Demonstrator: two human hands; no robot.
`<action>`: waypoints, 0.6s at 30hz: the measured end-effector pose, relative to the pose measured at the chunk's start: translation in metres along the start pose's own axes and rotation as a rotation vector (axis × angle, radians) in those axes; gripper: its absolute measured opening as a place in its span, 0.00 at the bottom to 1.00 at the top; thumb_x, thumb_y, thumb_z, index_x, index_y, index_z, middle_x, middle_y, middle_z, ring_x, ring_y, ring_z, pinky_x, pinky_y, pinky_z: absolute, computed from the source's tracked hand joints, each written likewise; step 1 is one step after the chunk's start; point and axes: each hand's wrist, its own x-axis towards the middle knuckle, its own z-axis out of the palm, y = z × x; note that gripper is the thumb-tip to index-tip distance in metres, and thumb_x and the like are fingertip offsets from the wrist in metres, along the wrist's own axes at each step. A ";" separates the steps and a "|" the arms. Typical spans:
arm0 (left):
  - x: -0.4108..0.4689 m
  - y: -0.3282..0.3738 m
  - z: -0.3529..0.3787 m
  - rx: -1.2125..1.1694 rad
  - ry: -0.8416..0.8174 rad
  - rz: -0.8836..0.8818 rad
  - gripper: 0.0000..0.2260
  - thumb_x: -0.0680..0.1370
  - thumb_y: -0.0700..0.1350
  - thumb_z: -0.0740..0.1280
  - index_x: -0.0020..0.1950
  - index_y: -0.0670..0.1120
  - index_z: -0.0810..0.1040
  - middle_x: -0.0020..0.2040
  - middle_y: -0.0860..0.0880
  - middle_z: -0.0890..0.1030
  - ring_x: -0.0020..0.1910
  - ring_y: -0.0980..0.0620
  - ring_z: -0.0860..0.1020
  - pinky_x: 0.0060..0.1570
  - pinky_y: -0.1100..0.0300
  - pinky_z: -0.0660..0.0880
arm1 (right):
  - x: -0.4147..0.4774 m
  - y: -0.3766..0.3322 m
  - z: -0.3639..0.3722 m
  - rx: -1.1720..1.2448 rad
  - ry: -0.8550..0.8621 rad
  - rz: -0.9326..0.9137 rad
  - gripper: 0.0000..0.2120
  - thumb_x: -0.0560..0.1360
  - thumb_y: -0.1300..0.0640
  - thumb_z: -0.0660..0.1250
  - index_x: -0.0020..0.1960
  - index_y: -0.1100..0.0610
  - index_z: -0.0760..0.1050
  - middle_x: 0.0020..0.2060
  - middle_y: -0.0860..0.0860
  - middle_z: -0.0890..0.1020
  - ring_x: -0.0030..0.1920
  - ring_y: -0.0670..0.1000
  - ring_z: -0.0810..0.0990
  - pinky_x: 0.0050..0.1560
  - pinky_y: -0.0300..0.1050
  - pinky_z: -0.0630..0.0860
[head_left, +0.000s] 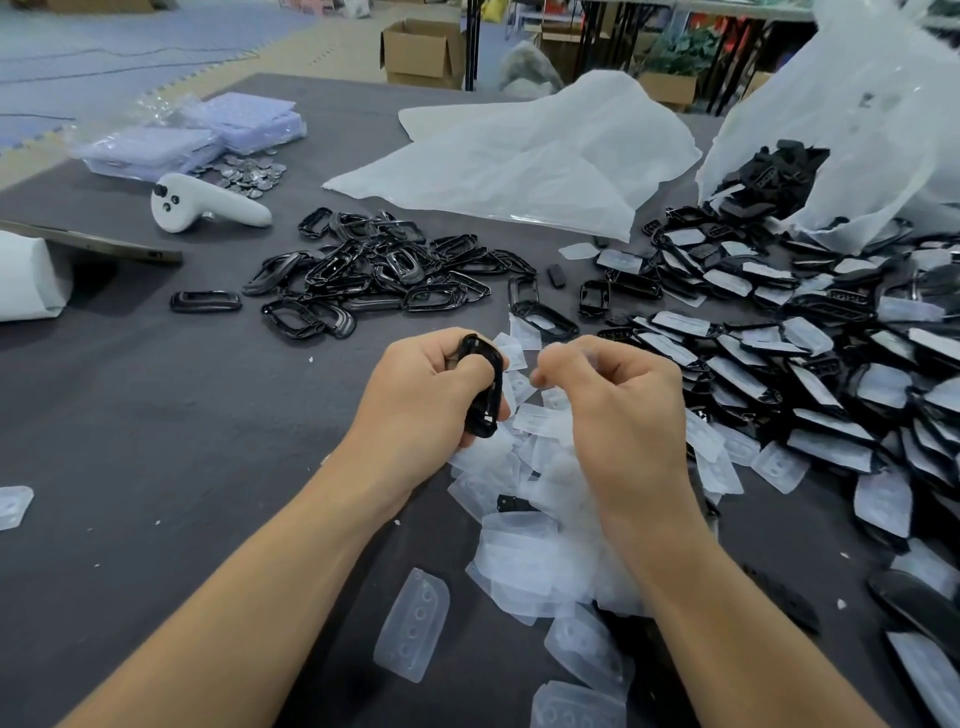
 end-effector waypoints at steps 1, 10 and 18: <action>0.000 0.000 0.000 0.004 -0.003 0.003 0.12 0.79 0.40 0.63 0.41 0.51 0.83 0.33 0.47 0.84 0.26 0.55 0.75 0.22 0.66 0.67 | 0.000 0.000 0.001 -0.006 -0.004 -0.010 0.11 0.69 0.50 0.70 0.34 0.57 0.82 0.34 0.54 0.82 0.40 0.53 0.81 0.48 0.52 0.78; -0.001 0.002 -0.002 -0.087 -0.020 -0.013 0.12 0.79 0.41 0.64 0.41 0.51 0.84 0.33 0.45 0.84 0.24 0.54 0.73 0.22 0.65 0.65 | -0.002 -0.003 -0.002 0.149 -0.050 -0.067 0.17 0.77 0.55 0.74 0.43 0.70 0.78 0.30 0.64 0.71 0.29 0.54 0.66 0.33 0.42 0.70; -0.003 0.006 -0.006 -0.311 -0.269 -0.144 0.16 0.75 0.45 0.63 0.56 0.50 0.88 0.49 0.42 0.88 0.31 0.52 0.78 0.27 0.66 0.72 | -0.006 -0.009 0.002 0.224 -0.048 -0.082 0.12 0.80 0.50 0.71 0.42 0.54 0.87 0.39 0.52 0.87 0.39 0.53 0.85 0.42 0.40 0.81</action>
